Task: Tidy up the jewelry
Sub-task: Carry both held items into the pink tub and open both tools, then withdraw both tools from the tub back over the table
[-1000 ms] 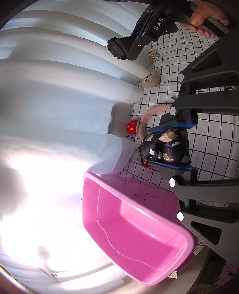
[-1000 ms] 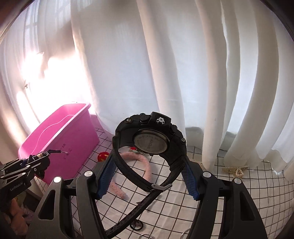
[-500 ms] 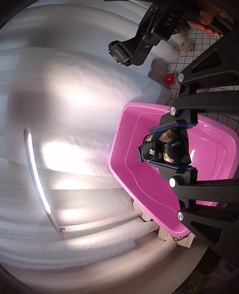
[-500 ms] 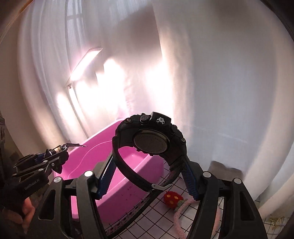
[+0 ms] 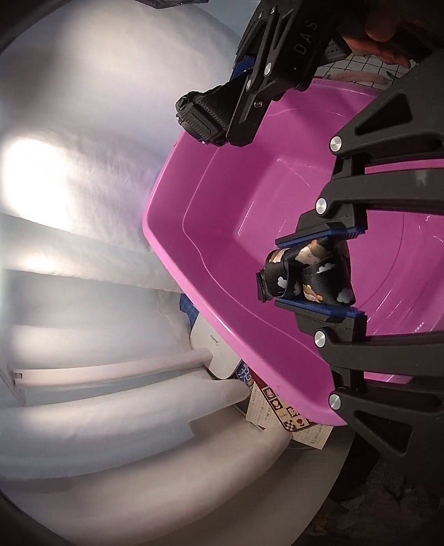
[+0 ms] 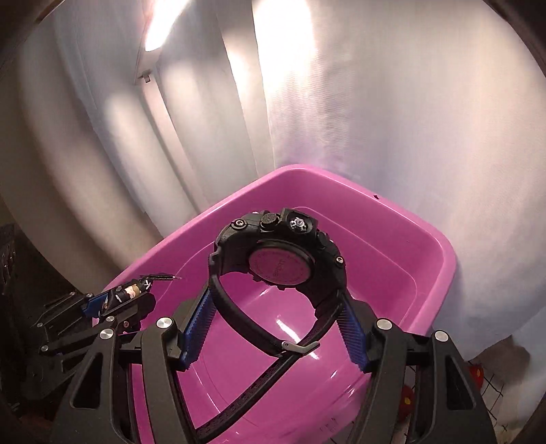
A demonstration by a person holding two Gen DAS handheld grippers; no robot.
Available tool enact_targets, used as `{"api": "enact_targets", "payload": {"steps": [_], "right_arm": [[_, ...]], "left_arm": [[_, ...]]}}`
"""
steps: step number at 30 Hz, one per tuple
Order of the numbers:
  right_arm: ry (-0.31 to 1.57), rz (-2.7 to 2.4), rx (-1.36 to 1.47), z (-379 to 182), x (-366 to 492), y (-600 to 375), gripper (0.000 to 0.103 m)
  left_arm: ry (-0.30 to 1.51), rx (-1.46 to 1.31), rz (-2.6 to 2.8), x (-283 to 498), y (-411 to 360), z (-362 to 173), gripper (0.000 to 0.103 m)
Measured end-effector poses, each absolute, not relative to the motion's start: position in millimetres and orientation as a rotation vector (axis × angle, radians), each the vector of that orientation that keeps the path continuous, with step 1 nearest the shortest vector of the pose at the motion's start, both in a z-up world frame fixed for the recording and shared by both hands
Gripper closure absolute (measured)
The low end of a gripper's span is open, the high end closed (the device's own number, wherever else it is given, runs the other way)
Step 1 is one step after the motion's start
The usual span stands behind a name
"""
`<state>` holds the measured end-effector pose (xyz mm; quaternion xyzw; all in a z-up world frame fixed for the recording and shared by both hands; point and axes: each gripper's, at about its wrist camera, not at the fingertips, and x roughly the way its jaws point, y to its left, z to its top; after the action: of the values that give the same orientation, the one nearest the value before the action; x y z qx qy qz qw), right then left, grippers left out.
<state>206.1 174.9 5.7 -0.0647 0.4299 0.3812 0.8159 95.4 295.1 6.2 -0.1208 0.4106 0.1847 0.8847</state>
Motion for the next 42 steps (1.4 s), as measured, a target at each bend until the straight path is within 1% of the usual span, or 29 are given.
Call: {"api": "enact_targets", "payload": {"steps": [10, 20, 22, 24, 25, 27, 28, 30, 32, 35, 42], "right_arm": [[1.165, 0.790, -0.196, -42.2, 232.9, 204.2, 0.039], [1.235, 0.731, -0.220, -59.7, 247.7, 211.4, 0.039], [1.239, 0.727, -0.222, -61.4, 250.1, 213.7, 0.039], [1.259, 0.733, -0.216, -63.2, 252.4, 217.3, 0.038], [1.273, 0.732, -0.219, -62.1, 256.7, 224.4, 0.038], [1.287, 0.733, -0.234, -65.1, 256.1, 226.1, 0.038], [1.287, 0.732, -0.239, -65.3, 255.8, 226.8, 0.038], [1.282, 0.731, -0.241, -64.6, 255.9, 227.4, 0.038], [1.284, 0.730, -0.247, -65.5, 257.7, 232.3, 0.036], [1.262, 0.744, -0.249, -69.3, 252.1, 231.8, 0.026], [1.245, 0.733, -0.268, -63.2, 247.7, 237.5, 0.024]], "left_arm": [[1.035, -0.339, 0.388, 110.1, 310.1, -29.8, 0.074], [1.089, -0.355, 0.391, 114.4, 315.2, -37.3, 0.073], [1.102, -0.354, 0.394, 115.1, 316.0, -39.0, 0.069], [1.118, -0.353, 0.401, 115.2, 317.4, -40.8, 0.059], [1.116, -0.346, 0.397, 114.7, 316.0, -40.0, 0.057], [1.108, -0.311, 0.394, 114.9, 310.8, -36.9, 0.040], [1.101, -0.298, 0.394, 114.4, 308.5, -35.2, 0.036], [1.089, -0.299, 0.405, 112.4, 306.8, -31.8, 0.017], [1.084, -0.332, 0.405, 109.3, 310.5, -31.4, 0.016], [1.087, -0.328, 0.417, 106.8, 312.4, -31.2, 0.016], [1.074, -0.322, 0.418, 101.2, 311.6, -26.5, 0.016]]}}
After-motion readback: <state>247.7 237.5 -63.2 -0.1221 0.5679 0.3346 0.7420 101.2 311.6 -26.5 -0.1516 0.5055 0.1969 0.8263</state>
